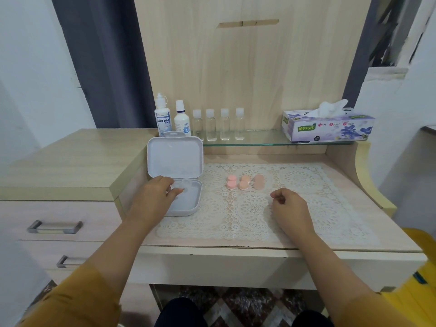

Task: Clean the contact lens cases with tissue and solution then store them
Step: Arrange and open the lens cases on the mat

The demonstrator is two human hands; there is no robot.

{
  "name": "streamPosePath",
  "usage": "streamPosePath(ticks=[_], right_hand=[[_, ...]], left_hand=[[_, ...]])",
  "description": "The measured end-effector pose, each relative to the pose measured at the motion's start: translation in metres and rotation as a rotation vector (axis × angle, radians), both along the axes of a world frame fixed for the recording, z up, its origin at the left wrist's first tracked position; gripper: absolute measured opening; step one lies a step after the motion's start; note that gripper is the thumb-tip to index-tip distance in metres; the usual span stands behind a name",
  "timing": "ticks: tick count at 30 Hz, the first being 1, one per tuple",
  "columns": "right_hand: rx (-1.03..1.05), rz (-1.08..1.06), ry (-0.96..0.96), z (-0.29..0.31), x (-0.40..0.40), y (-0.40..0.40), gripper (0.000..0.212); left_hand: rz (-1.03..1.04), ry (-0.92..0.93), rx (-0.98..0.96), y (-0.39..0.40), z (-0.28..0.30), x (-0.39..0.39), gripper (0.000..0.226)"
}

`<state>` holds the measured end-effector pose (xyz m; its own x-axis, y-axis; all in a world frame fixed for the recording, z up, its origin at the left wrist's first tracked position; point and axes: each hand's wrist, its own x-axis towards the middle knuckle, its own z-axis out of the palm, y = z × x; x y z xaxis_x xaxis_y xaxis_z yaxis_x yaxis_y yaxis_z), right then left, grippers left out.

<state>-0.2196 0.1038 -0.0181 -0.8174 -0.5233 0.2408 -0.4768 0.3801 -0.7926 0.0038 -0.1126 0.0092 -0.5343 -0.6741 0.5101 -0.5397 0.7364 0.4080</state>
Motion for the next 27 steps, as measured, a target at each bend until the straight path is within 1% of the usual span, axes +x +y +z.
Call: streamPosePath(ticks=[4,10,14,17,20,24,27], right_hand=[[-0.006,0.007,-0.004,0.001,0.001,0.000,0.030],[-0.011,0.007,-0.017,0.002,0.002,0.001,0.030],[-0.035,0.007,-0.043,0.004,0.003,0.002,0.029],[-0.053,0.007,-0.069,0.004,0.002,0.003,0.028],[-0.088,-0.005,-0.096,0.004,0.002,0.004,0.026],[-0.164,-0.027,-0.144,0.006,0.004,0.004,0.024],[-0.209,-0.036,-0.180,0.007,0.004,0.005,0.022]], left_hand=[[0.001,0.065,-0.016,0.006,0.001,-0.006,0.025],[-0.083,0.178,0.001,0.029,0.004,-0.029,0.028],[-0.146,0.239,0.068,0.050,0.005,-0.048,0.027],[-0.207,0.235,0.164,0.066,0.001,-0.063,0.027],[-0.260,0.185,0.242,0.079,-0.005,-0.078,0.028],[-0.249,0.111,0.296,0.087,-0.009,-0.096,0.031],[-0.237,0.129,0.349,0.090,-0.011,-0.104,0.030]])
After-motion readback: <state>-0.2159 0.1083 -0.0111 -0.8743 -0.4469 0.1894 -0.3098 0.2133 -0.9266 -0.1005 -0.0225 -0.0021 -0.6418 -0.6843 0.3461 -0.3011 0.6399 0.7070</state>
